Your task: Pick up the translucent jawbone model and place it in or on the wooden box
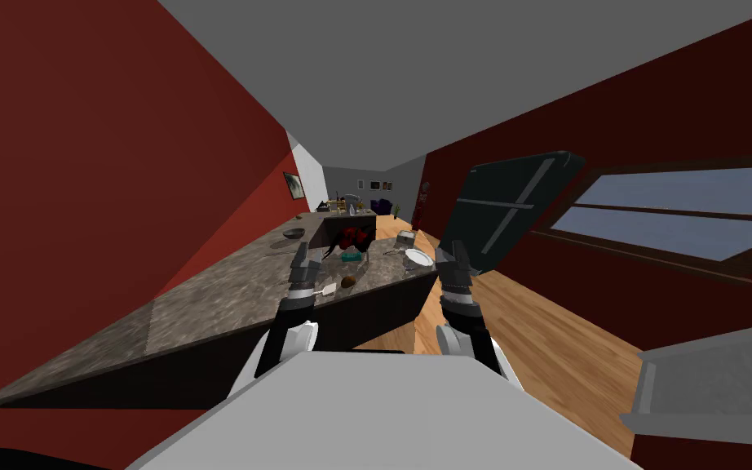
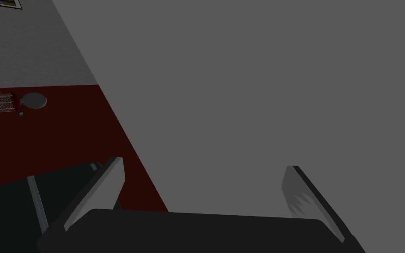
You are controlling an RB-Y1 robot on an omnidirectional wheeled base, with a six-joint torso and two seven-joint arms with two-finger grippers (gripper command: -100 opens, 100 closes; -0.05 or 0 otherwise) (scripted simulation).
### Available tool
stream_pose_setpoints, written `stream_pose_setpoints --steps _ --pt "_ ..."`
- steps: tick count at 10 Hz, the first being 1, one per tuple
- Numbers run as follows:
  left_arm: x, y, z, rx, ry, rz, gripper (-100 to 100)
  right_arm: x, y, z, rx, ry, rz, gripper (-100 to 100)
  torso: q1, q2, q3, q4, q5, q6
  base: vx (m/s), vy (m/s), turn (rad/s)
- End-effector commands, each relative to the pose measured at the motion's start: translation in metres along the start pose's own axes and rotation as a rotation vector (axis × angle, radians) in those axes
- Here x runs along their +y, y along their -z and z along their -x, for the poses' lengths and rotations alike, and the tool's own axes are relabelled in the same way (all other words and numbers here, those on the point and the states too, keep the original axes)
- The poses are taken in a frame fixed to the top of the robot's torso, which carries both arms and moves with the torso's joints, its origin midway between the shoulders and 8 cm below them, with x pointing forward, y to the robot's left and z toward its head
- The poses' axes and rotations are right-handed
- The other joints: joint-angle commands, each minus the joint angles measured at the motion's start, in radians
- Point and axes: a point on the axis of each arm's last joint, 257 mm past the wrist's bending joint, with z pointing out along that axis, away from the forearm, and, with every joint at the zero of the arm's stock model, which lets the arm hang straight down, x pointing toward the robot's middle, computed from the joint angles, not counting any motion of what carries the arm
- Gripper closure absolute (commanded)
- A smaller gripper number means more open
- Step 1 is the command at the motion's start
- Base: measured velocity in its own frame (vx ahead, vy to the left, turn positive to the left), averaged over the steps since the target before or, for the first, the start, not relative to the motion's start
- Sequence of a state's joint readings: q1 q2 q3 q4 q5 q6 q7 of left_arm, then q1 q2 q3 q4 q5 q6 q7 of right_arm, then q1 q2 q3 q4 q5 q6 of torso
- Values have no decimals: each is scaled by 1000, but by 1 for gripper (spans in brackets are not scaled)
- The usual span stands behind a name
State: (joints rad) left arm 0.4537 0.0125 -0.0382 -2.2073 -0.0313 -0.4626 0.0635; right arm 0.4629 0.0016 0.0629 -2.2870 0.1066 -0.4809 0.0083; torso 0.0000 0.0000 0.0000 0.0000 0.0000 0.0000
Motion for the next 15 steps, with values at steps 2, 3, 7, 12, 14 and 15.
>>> stream_pose_setpoints --steps 2,3,7,12,14,15 --pt "0 0 0 0 0 0 0 -11 8 -6 71 64 -21 -100 2 1 1 0 0 0 -34 65 66" --pt "0 0 0 0 0 0 0 -16 12 -8 100 93 -31 -100 5 2 1 0 1 0 -45 111 56" --pt "0 0 0 0 0 0 0 -36 26 -14 206 200 -66 -100 7 3 2 1 2 0 -45 109 76" --pt "0 0 0 0 0 0 0 -74 55 -18 375 374 -122 -100 5 2 1 0 1 0 -32 87 98" --pt "0 0 0 0 0 0 0 -85 65 -18 436 426 -135 -100 5 3 2 1 1 0 -34 84 70" --pt "0 0 0 0 0 0 0 -85 65 -19 449 431 -133 -100 5 3 2 1 1 0 -20 55 54"
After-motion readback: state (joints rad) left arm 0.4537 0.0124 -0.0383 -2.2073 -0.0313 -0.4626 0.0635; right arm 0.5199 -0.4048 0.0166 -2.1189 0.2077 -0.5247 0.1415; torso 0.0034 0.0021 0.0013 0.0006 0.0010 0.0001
